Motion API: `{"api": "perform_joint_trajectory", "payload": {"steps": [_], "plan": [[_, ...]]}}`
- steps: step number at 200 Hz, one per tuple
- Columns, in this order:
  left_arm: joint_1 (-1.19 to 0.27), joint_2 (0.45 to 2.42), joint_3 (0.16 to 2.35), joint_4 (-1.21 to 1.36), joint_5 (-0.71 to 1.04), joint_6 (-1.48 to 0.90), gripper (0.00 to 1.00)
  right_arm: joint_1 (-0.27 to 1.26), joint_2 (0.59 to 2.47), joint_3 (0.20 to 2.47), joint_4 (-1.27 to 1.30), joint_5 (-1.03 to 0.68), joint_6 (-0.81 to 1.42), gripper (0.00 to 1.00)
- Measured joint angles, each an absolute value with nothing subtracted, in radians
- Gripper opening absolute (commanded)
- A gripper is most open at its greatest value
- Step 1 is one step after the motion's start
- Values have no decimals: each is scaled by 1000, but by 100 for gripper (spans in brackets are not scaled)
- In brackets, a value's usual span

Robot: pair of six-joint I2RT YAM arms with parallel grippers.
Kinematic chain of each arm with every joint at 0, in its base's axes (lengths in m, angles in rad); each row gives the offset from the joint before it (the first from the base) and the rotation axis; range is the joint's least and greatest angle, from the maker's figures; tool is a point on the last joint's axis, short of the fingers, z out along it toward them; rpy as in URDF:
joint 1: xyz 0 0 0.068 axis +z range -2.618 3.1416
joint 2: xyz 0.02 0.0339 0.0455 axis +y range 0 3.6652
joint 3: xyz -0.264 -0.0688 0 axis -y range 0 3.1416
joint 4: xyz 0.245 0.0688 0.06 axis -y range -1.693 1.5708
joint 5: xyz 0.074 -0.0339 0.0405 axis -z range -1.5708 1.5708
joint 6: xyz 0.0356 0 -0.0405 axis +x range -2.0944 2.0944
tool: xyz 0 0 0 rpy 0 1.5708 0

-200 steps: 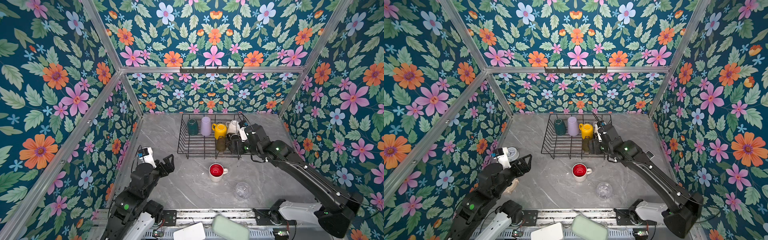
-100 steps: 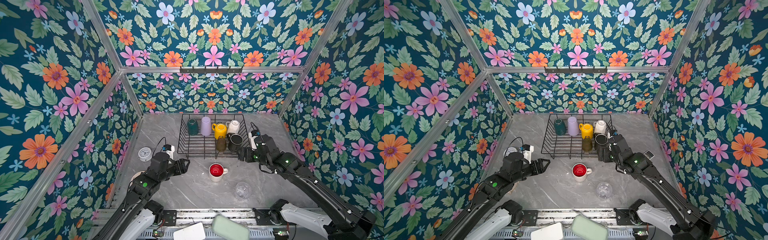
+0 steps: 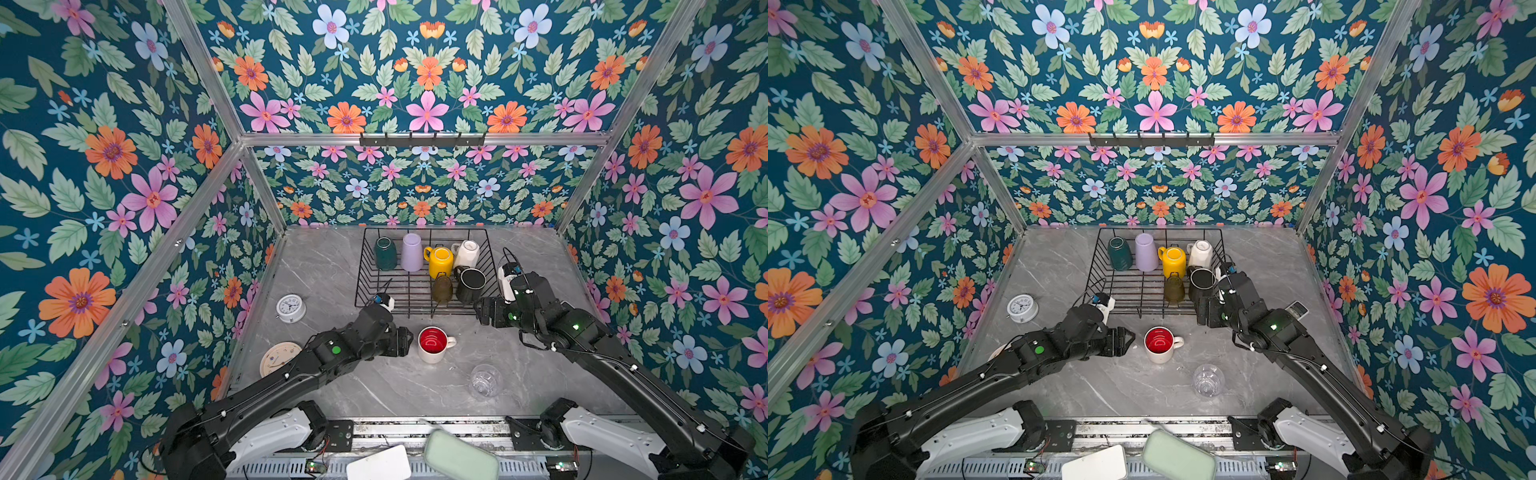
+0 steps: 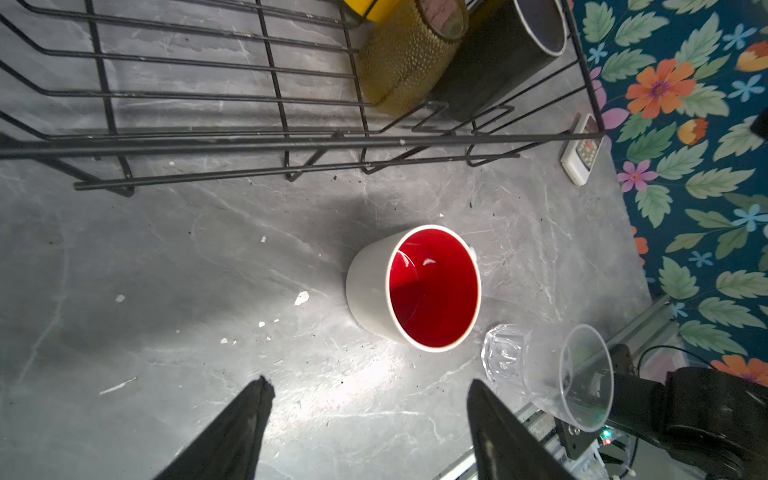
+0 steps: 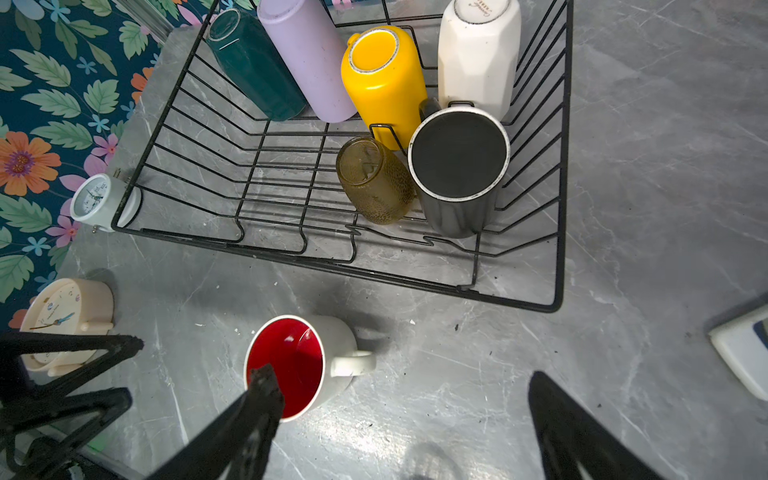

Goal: Load the cups into the dish rack
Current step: 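Reach the left gripper down to the white red-lined mug's rim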

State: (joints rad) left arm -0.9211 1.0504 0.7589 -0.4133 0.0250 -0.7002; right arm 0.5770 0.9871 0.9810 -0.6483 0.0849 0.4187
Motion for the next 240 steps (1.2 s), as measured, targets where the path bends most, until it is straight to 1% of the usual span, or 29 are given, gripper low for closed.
{"api": "perform_joint_trajectory", "payload": {"steps": [39,66,133,157,204,240], "plan": [[-962,1201,823,-393,-12,-690,76,574,960,957,-646,79,423,92],[-982,1278,864,-388,-27,-673,76,557,948,945,-646,62,426,94],[-1003,1428,918,-375,-33,-652,73,553,930,931,-646,38,420,99],[-1004,1465,929,-375,-34,-651,71,553,919,923,-643,32,418,99],[-1004,1519,941,-374,-35,-648,62,549,907,913,-641,28,415,99],[-1004,1544,943,-373,-35,-648,51,545,898,910,-640,28,414,99]]}}
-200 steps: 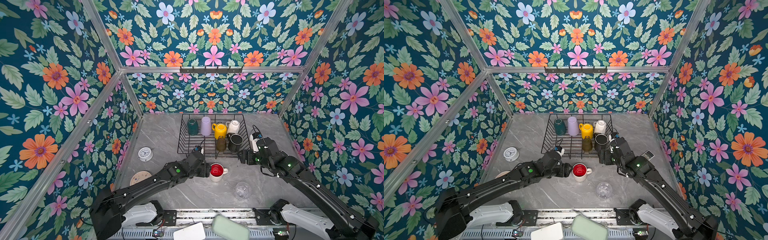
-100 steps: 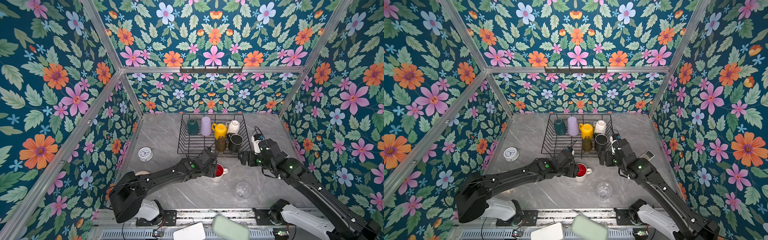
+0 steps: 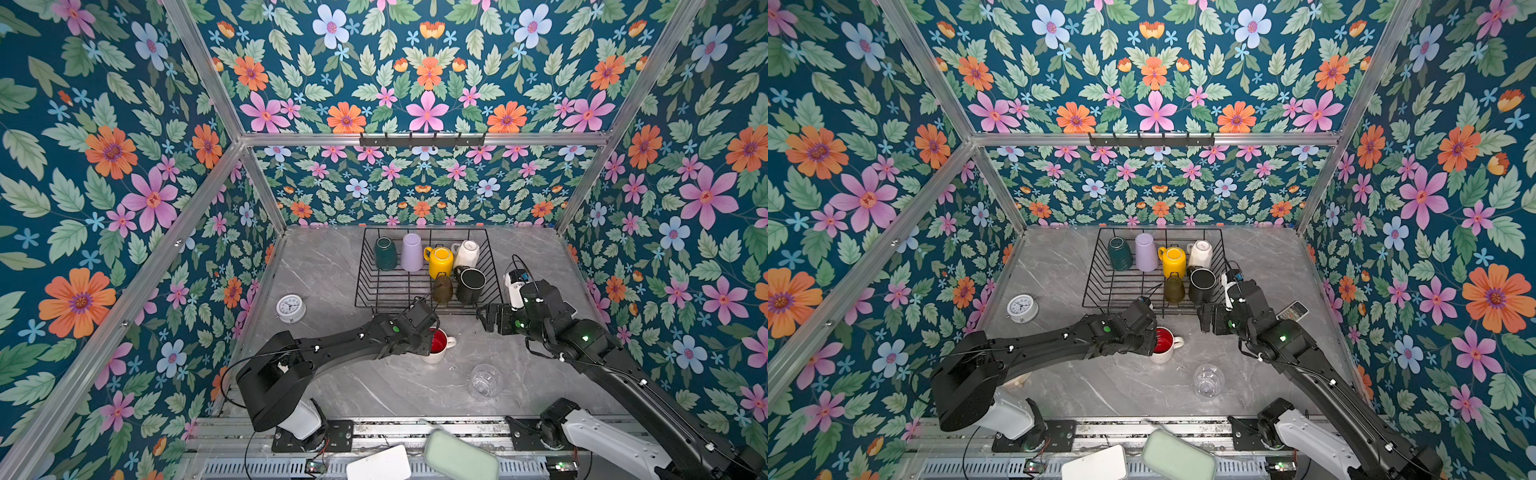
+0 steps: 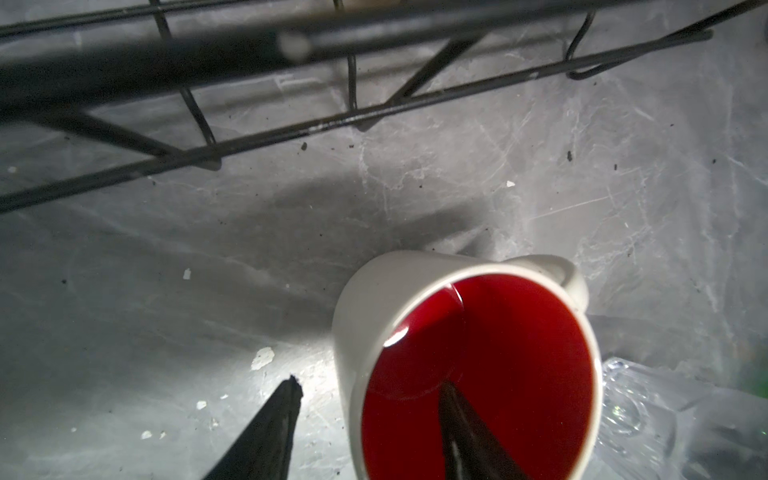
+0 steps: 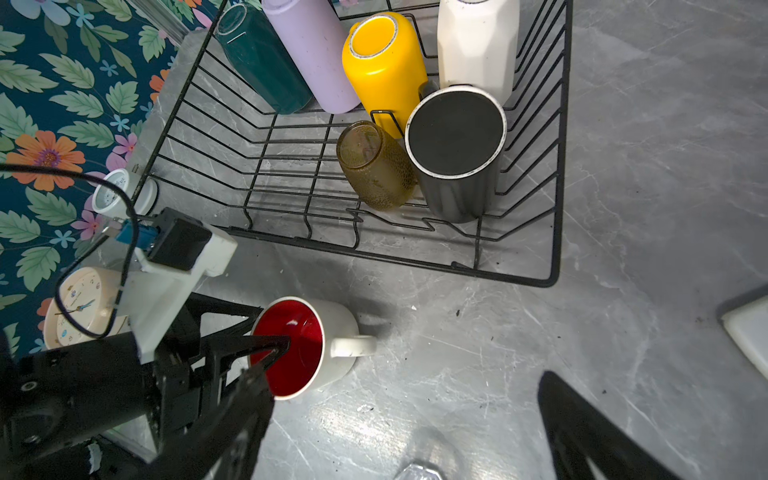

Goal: Load the cups into the dish rack
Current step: 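Reach the left gripper down to the white red-lined mug's rim, then lift the white mug toward the right gripper with the left gripper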

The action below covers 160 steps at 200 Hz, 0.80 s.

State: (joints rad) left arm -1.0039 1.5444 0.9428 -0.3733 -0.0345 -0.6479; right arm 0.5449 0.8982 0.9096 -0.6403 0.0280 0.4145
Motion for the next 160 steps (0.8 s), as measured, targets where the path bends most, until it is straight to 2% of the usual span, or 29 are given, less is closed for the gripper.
{"api": "perform_joint_trajectory", "payload": {"steps": [21,55,87,129,160], "plan": [[-1004,1556,943,-372,-34,-648,43,544,893,909,-640,28,412,99],[-1004,1560,942,-357,-38,-649,16,542,892,903,-640,28,411,99],[-1004,1545,930,-367,-29,-649,0,542,892,901,-639,28,411,99],[-1005,1496,901,-392,-37,-649,0,542,891,899,-631,18,412,99],[-999,1385,861,-417,-33,-653,0,542,872,898,-616,1,411,99]]}}
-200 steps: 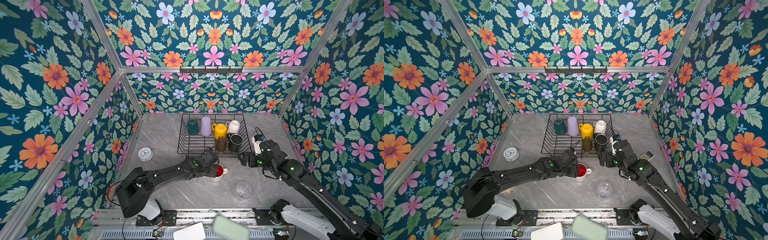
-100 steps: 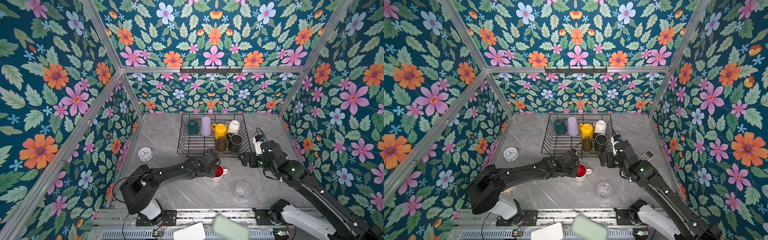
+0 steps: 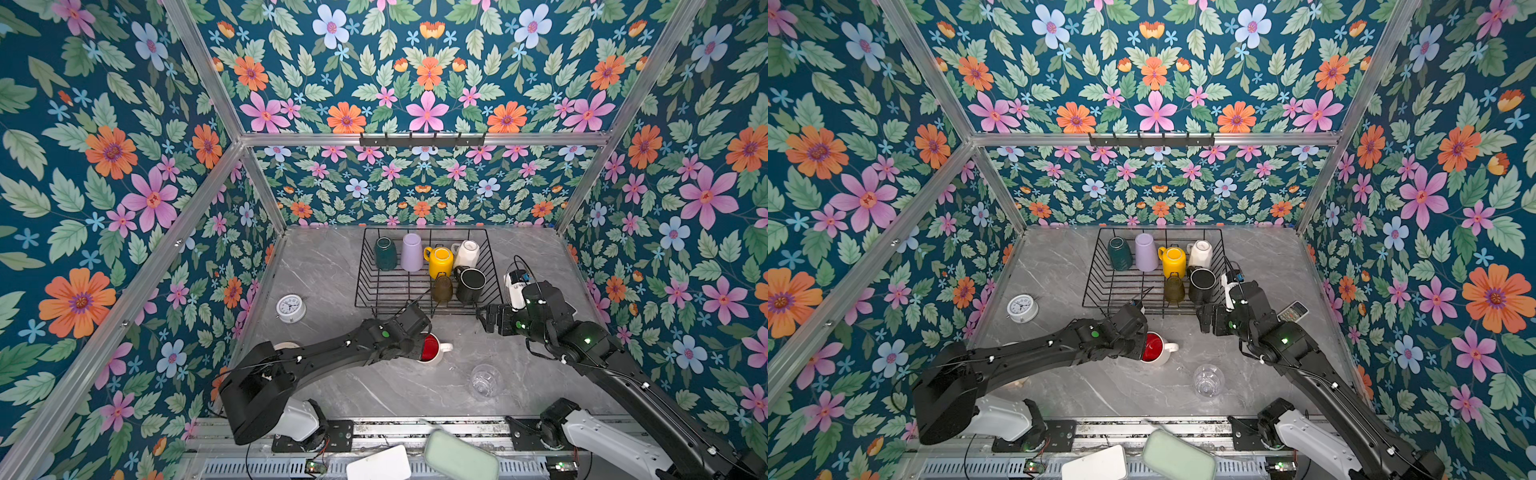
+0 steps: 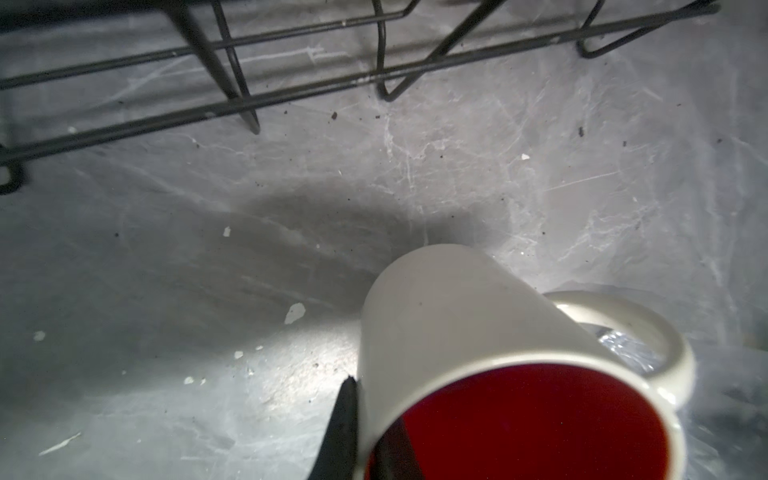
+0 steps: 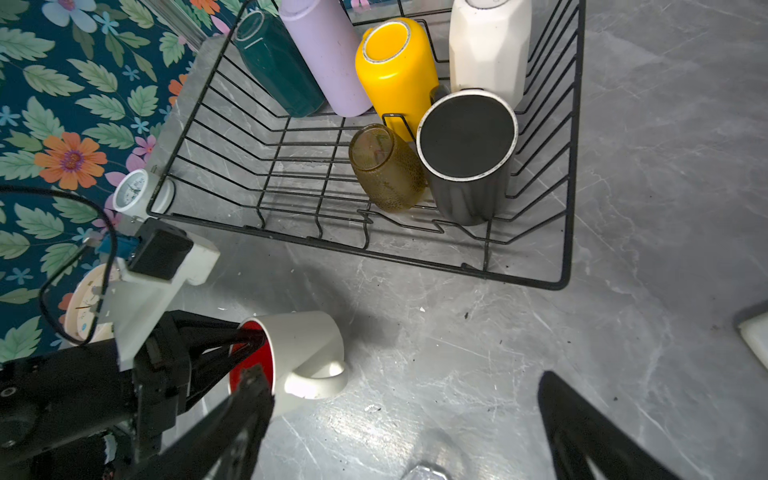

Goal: Load the cups into the dish rack
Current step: 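Lift the white mug toward the right gripper with the left gripper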

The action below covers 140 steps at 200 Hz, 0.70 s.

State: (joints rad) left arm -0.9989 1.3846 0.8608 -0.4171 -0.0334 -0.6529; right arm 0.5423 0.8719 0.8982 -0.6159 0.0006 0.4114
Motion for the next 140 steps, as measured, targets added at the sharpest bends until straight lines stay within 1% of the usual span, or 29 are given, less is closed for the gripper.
{"api": "perform_joint_trajectory", "payload": {"steps": [19,46,83,107,140], "plan": [[-973,1282,814,-392,16,-656,0,542,846,890,-584,-28,411,99],[-881,1117,717,-316,112,-677,0,542,805,862,-518,-93,408,99],[-738,926,608,-186,324,-732,0,542,757,821,-390,-226,387,99],[-685,874,574,-79,463,-783,0,542,743,803,-295,-325,363,99],[-642,882,513,109,636,-905,0,542,754,776,-163,-443,330,99]]}}
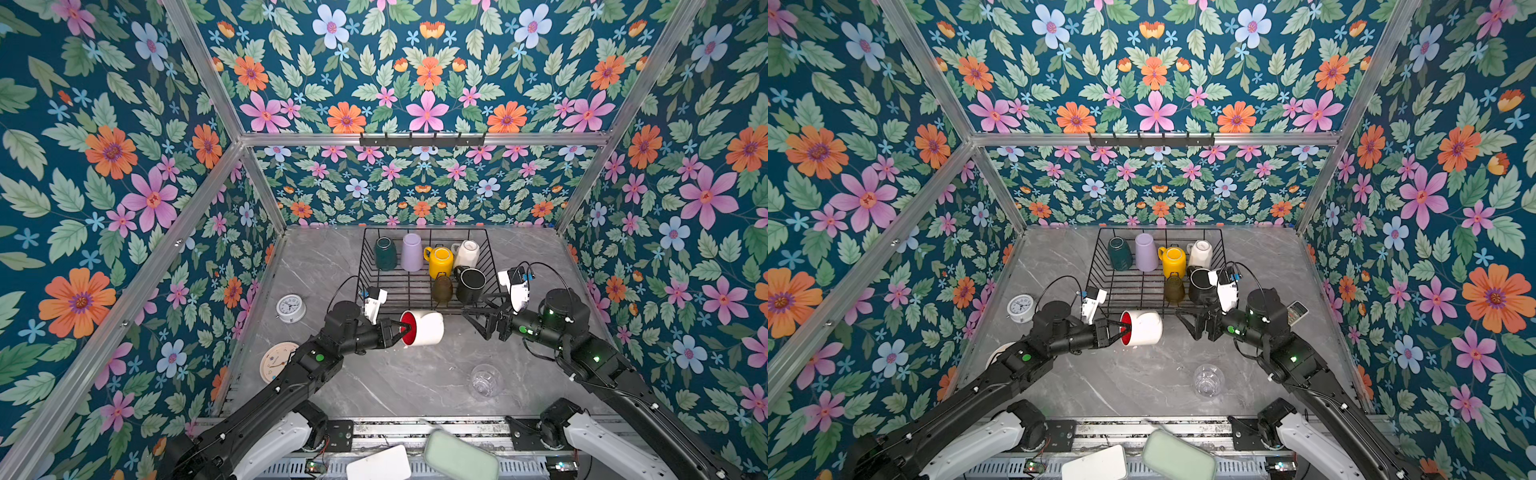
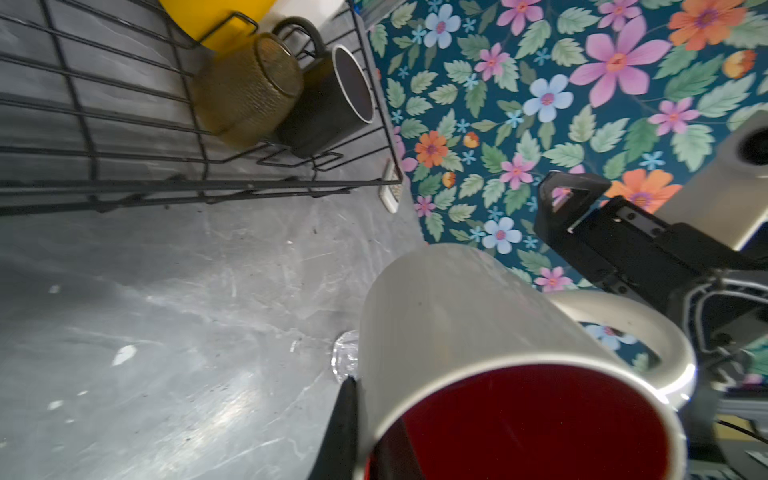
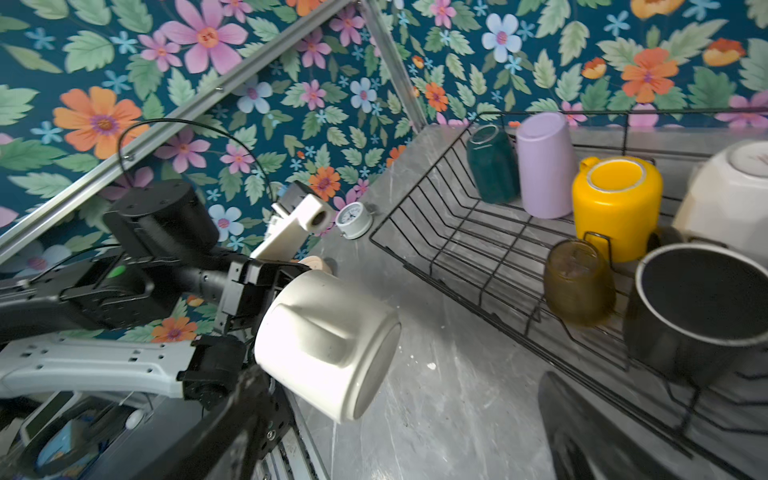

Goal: Load the cups into the dish rack
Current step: 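Lift the white mug toward the right gripper with the left gripper, then grasp the white mug body with the right gripper while left holds it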

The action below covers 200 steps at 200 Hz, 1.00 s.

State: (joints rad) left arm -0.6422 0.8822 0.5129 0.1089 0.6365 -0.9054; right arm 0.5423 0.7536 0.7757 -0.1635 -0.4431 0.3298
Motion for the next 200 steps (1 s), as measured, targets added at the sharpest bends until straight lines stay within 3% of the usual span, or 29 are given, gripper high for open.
{"api": "perform_joint_trajectory", "payload": {"steps": [109,200], "plan": [[-608,899,457,433,824,-1147,0,545,826,702,195,-730,240,99],[-608,920,447,542,868,-1206,0,645,991,758,245,-793,183,99]]}}
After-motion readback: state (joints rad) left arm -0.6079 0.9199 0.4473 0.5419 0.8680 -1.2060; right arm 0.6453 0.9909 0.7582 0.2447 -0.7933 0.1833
